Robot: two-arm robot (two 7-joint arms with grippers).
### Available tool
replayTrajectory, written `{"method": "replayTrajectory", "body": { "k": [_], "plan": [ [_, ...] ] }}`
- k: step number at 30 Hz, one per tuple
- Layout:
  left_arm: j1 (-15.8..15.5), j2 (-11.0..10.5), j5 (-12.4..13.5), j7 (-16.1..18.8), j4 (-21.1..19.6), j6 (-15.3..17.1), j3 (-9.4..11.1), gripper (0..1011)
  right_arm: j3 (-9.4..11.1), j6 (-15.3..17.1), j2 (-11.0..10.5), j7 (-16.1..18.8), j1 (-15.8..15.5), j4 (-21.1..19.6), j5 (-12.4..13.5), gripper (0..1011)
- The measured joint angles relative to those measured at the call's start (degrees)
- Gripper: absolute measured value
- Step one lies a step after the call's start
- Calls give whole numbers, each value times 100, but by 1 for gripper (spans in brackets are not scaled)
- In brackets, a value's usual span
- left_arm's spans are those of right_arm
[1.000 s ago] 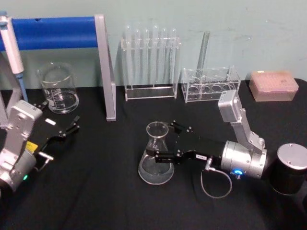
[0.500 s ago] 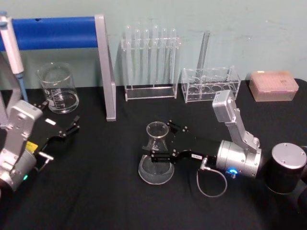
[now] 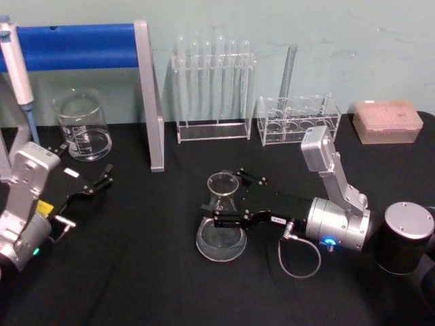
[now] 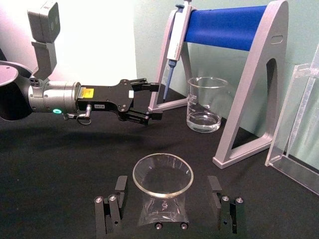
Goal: Grasp the erlenmeyer flask with one hand, shake it three times, then place it back.
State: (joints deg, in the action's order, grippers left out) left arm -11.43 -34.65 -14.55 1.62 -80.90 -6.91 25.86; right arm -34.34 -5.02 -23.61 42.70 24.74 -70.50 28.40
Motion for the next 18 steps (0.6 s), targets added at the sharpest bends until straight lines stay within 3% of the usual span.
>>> {"method": "replayTrajectory", "body": {
  "k": [18],
  "plan": [
    [0,0,0,0,0,0,0,1001,0,-1,-8,4,-6,-8,6,977]
  ]
}}
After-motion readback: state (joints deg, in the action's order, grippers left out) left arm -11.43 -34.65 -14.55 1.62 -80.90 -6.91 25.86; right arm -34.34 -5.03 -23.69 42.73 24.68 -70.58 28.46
